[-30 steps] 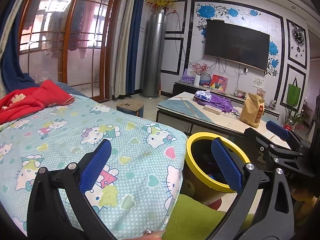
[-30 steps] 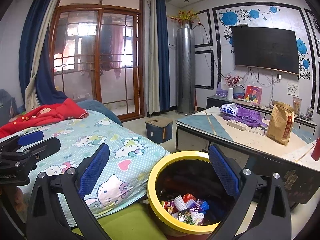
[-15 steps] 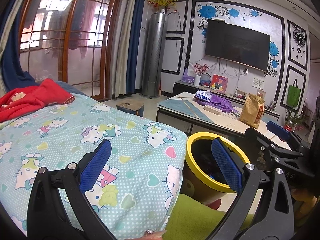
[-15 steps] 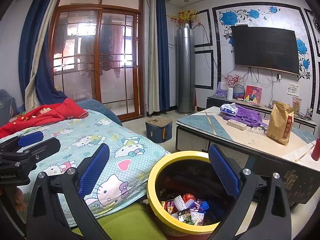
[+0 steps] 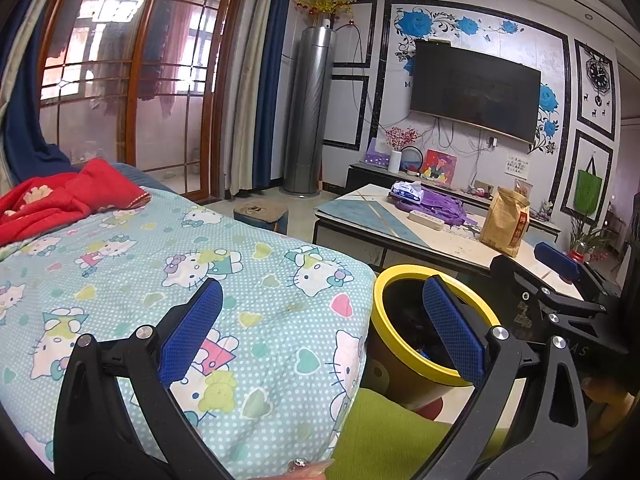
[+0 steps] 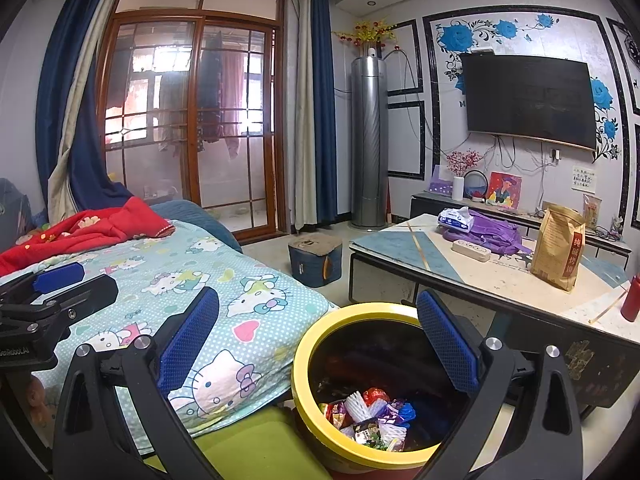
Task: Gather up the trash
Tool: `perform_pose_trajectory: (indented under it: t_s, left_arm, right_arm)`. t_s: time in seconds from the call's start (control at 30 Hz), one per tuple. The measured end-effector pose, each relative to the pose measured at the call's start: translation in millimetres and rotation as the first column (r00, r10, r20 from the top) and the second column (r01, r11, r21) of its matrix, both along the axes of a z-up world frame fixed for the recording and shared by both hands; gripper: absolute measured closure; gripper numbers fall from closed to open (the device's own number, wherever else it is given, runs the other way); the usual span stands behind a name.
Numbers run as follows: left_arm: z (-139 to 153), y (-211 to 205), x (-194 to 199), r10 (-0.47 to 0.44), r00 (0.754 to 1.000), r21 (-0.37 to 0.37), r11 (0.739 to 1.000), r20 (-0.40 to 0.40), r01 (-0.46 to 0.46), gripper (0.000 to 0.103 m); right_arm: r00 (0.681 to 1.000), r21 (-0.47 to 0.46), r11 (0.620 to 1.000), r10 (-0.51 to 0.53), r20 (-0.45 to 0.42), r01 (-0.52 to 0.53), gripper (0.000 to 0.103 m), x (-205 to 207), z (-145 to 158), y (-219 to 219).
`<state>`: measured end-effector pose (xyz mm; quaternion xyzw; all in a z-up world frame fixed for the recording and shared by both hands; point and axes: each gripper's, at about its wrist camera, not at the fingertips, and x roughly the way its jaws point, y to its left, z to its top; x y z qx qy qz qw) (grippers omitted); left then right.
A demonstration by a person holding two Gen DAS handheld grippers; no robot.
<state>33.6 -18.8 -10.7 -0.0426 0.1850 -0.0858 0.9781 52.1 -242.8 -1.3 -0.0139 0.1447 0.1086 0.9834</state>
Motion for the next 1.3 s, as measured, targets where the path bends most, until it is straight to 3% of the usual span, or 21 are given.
perform_pose_trajectory:
  t_s: [0.8, 1.03, 1.1, 1.2, 1.27, 1.3]
  left_arm:
    - [-1, -3, 2, -0.01, 1.0, 0.026, 1.0, -0.018, 0.01, 0.011]
    - [-5, 19, 12, 0.017, 0.994, -0.034, 0.999, -0.108, -0.02, 0.011]
    - [-6, 42, 18, 0.068, 0.984, -0.048, 0.996, -0.167, -0.077, 0.011]
    - [-7, 107, 21, 0.218, 0.94, -0.066, 0.968, -0.261, -0.243, 0.011]
    - [-7, 168, 12, 0.372, 0.885, -0.042, 0.916, -0.282, -0.398, 0.011]
    - [-8, 208, 3, 0.487, 0.822, -0.001, 0.86, -0.294, -0.51, 0.011]
  right_arm:
    - [1.0, 0.013, 1.0, -0.027, 0.001, 0.027, 0.006, 0, 1, -11]
    - [1.0, 0.026, 0.999, -0.021, 0.02, 0.021, 0.006, 10, 13, 3]
    - [0.999, 0.046, 0.998, 0.032, -0.007, -0.032, 0.006, 17, 18, 21]
    - [0.98, 0.063, 0.981, 0.185, -0.068, -0.181, 0.006, 31, 23, 80]
    - [0.929, 0.074, 0.943, 0.333, -0.165, -0.325, 0.006, 43, 23, 143]
    - [0.875, 0.078, 0.907, 0.42, -0.241, -0.414, 0.006, 48, 19, 188]
